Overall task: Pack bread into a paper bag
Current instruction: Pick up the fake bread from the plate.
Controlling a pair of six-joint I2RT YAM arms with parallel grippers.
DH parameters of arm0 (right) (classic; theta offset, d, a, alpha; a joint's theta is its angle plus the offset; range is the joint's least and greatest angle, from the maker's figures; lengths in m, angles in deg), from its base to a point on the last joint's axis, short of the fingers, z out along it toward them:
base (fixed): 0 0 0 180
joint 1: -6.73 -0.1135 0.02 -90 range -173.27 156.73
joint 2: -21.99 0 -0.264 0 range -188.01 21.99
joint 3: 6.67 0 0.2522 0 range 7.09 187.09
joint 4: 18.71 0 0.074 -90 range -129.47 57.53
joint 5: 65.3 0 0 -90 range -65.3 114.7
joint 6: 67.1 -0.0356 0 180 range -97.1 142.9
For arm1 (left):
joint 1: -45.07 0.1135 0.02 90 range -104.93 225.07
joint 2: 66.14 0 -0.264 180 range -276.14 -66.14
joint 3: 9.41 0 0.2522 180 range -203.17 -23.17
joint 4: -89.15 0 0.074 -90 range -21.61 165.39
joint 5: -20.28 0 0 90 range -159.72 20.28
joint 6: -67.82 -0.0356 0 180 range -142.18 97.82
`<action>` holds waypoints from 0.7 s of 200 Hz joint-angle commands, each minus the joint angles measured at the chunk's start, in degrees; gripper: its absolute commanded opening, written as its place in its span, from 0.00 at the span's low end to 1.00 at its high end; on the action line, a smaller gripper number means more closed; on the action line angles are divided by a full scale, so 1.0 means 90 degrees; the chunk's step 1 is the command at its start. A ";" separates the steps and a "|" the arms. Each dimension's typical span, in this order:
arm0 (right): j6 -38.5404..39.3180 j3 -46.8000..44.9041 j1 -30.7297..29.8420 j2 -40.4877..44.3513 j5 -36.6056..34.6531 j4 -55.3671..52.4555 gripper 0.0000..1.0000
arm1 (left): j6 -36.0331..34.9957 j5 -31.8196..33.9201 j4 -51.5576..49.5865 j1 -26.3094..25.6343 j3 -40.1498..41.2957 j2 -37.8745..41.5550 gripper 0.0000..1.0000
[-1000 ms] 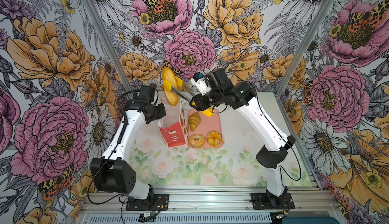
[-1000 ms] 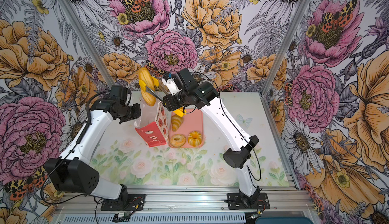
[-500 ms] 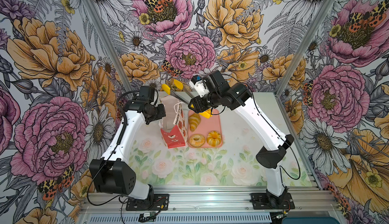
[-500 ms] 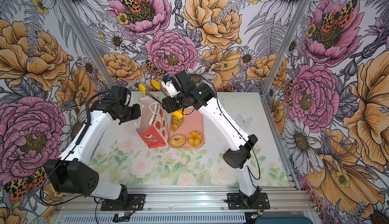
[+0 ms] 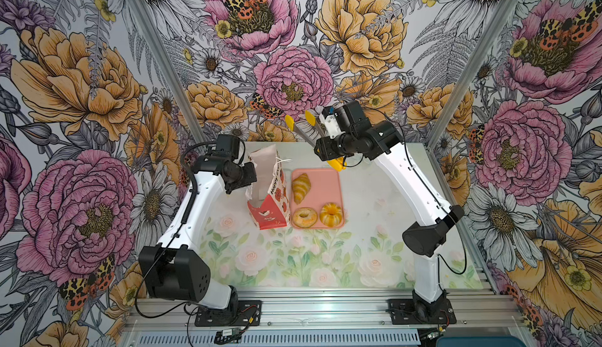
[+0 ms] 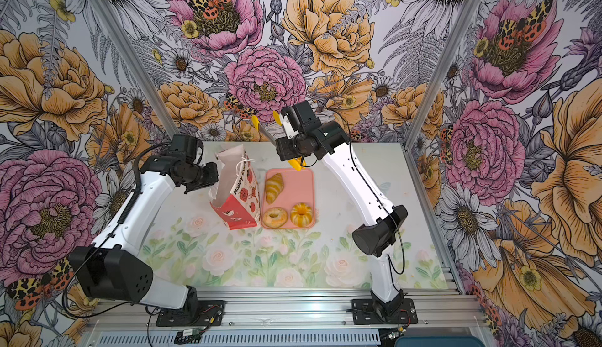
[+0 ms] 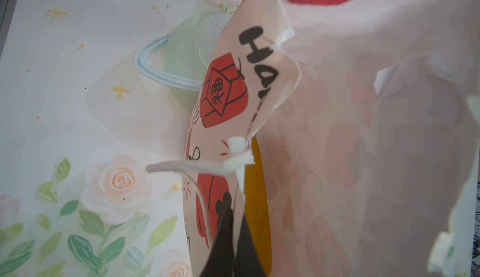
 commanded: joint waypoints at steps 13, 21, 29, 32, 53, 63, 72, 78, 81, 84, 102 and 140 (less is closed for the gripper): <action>-0.0139 -0.0564 0.0450 0.0684 -0.0330 0.0256 0.64 | -0.0040 0.0037 -0.0012 0.0060 0.0179 0.0166 0.00; -0.0199 -0.0797 0.0567 0.0764 -0.0233 0.0265 0.64 | -0.0043 0.0029 -0.0012 0.0068 0.0189 0.0176 0.00; -0.0261 -0.1036 0.0668 0.0821 -0.0091 0.0265 0.64 | -0.0043 0.0028 -0.0007 0.0075 0.0188 0.0176 0.00; -0.0278 -0.1126 0.0701 0.0830 -0.0042 0.0265 0.64 | -0.0045 0.0028 -0.0012 0.0078 0.0183 0.0176 0.00; -0.0411 -0.1855 0.0748 0.0918 0.0252 0.0273 0.64 | -0.0060 0.0006 -0.0008 0.0097 0.0168 0.0147 0.00; -0.0493 -0.2228 0.0750 0.0957 0.0404 0.0298 0.64 | -0.0057 0.0012 -0.0010 0.0103 0.0159 0.0137 0.00; -0.0566 -0.2541 0.0743 0.0973 0.0512 0.0330 0.64 | -0.0054 0.0002 -0.0012 0.0102 0.0159 0.0121 0.00; -0.0615 -0.2752 0.0740 0.1004 0.0592 0.0409 0.64 | -0.0061 0.0004 -0.0007 0.0100 0.0159 0.0110 0.00; -0.0643 -0.2865 0.0740 0.1016 0.0635 0.0449 0.64 | -0.0060 -0.0001 -0.0012 0.0103 0.0159 0.0108 0.00; -0.0663 -0.2969 0.0740 0.1036 0.0672 0.0488 0.64 | -0.0062 -0.0003 -0.0012 0.0098 0.0164 0.0100 0.00; -0.0796 -0.3540 0.0740 0.1098 0.0973 0.0745 0.64 | -0.0072 -0.0011 -0.0012 0.0102 0.0168 0.0080 0.00; -0.0911 -0.4012 0.0600 0.0961 0.1313 0.0938 0.64 | -0.0087 -0.0040 -0.0015 0.0101 0.0179 0.0069 0.00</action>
